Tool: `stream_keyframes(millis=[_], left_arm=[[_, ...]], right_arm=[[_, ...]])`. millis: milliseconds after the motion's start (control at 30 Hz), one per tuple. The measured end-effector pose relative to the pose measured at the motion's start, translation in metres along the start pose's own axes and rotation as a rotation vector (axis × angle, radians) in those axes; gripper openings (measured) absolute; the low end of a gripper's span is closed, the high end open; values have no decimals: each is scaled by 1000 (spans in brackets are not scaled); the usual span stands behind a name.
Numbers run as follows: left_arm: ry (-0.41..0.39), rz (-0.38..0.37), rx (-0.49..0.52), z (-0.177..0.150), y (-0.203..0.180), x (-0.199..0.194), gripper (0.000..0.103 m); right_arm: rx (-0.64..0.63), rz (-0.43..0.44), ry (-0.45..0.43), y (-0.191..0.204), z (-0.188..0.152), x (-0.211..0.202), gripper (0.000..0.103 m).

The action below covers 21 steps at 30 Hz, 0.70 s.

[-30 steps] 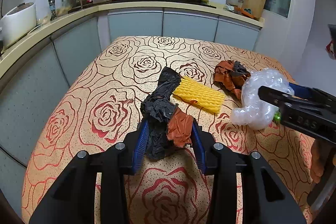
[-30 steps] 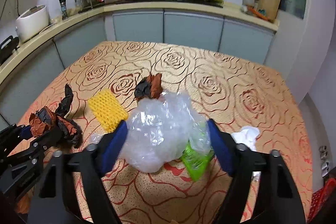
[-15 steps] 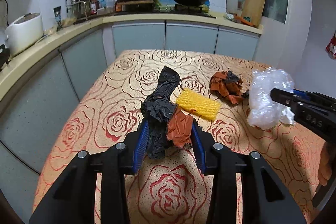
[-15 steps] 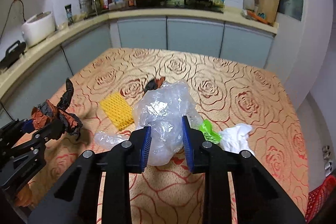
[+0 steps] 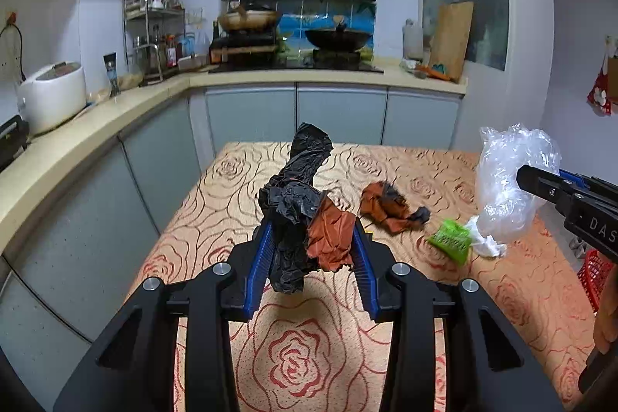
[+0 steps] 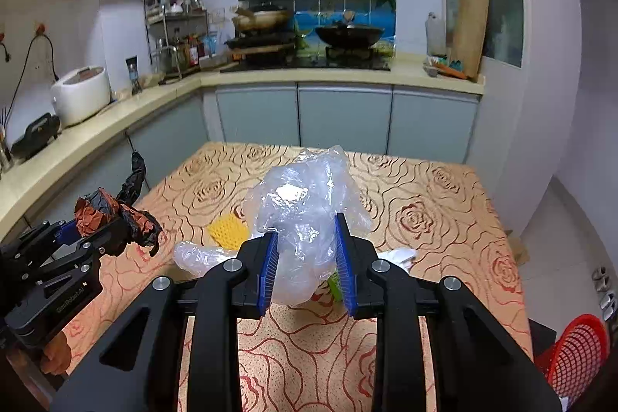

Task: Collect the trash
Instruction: 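Lift the black bag with the left tool while the right tool lifts the clear bag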

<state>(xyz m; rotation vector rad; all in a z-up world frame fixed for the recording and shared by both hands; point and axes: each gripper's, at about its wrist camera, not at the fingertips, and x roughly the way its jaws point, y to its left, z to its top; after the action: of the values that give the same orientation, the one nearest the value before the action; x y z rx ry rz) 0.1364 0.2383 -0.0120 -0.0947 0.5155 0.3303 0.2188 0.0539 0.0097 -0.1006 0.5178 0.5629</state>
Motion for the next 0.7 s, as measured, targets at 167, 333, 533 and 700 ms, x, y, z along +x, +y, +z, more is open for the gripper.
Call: stream_keyframes(millis=[167,333,533,700], left_arm=[[-39,-7,11,10,-10,-16,38],[-72,-23,29,18,-22,-29,38],[-96,-56,56,25,-41,-38,38],[-109,-99,85,29,-63,-42,38]], right_arm=[[20,-10,-39,-9,4,-22,27],[48,-28,-67,-20,5,-38,27],[80,-61,-101,-40,5,-59,27],[111,-100,-120,-59,3,-73,27]])
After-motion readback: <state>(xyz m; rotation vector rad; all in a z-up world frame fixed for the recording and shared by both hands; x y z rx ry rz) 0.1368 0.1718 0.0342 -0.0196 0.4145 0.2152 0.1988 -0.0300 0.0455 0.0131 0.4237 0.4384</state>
